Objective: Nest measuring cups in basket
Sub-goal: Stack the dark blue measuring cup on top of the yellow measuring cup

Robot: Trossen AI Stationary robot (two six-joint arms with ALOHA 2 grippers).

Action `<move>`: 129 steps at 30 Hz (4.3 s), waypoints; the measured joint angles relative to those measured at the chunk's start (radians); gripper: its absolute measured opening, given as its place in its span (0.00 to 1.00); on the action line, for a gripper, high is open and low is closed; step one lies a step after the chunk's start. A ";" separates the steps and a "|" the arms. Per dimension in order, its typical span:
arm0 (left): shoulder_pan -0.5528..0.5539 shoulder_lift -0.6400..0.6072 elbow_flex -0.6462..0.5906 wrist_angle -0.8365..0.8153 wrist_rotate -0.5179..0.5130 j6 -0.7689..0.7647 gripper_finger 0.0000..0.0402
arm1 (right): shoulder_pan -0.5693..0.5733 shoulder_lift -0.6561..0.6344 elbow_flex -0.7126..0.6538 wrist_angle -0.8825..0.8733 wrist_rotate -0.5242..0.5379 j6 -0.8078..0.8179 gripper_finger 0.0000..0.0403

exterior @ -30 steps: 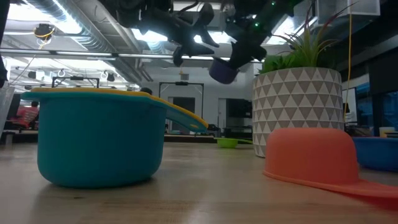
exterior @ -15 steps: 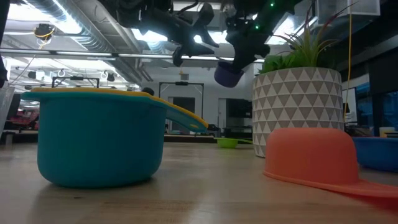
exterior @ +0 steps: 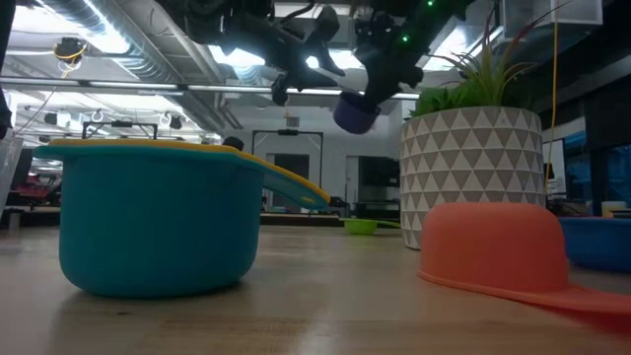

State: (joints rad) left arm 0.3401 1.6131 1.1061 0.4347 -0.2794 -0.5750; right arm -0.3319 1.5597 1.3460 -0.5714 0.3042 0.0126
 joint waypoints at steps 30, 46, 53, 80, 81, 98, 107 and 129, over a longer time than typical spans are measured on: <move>-0.003 0.002 0.001 -0.009 0.002 -0.001 0.25 | 0.032 0.000 -0.001 0.048 0.034 -0.071 0.04; -0.003 0.001 0.001 -0.004 0.013 0.000 0.11 | 0.041 0.000 0.000 0.065 0.015 -0.072 0.04; -0.004 0.000 0.002 0.002 0.022 -0.007 0.02 | 0.041 0.000 0.000 0.068 0.016 -0.065 0.04; -0.017 0.000 0.000 -0.008 0.544 -0.096 0.01 | 0.041 -0.376 -0.003 -0.277 0.008 -0.096 0.40; -0.028 0.000 0.000 -0.008 0.596 -0.120 0.01 | 0.041 -0.407 -0.010 -0.295 0.002 -0.092 0.40; -0.370 0.000 0.000 -0.078 0.950 -0.366 0.01 | 0.042 -0.745 -0.342 -0.289 -0.299 -0.013 0.40; -0.523 0.001 0.000 -0.227 0.848 -0.364 0.01 | 0.042 -0.751 -0.449 -0.239 -0.299 -0.016 0.40; -0.568 0.139 0.001 -0.267 0.899 -0.331 0.01 | 0.042 -0.751 -0.470 -0.204 -0.307 -0.017 0.40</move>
State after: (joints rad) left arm -0.2275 1.7520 1.1069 0.1676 0.6200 -0.9058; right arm -0.2901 0.8089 0.8757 -0.7750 -0.0026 -0.0042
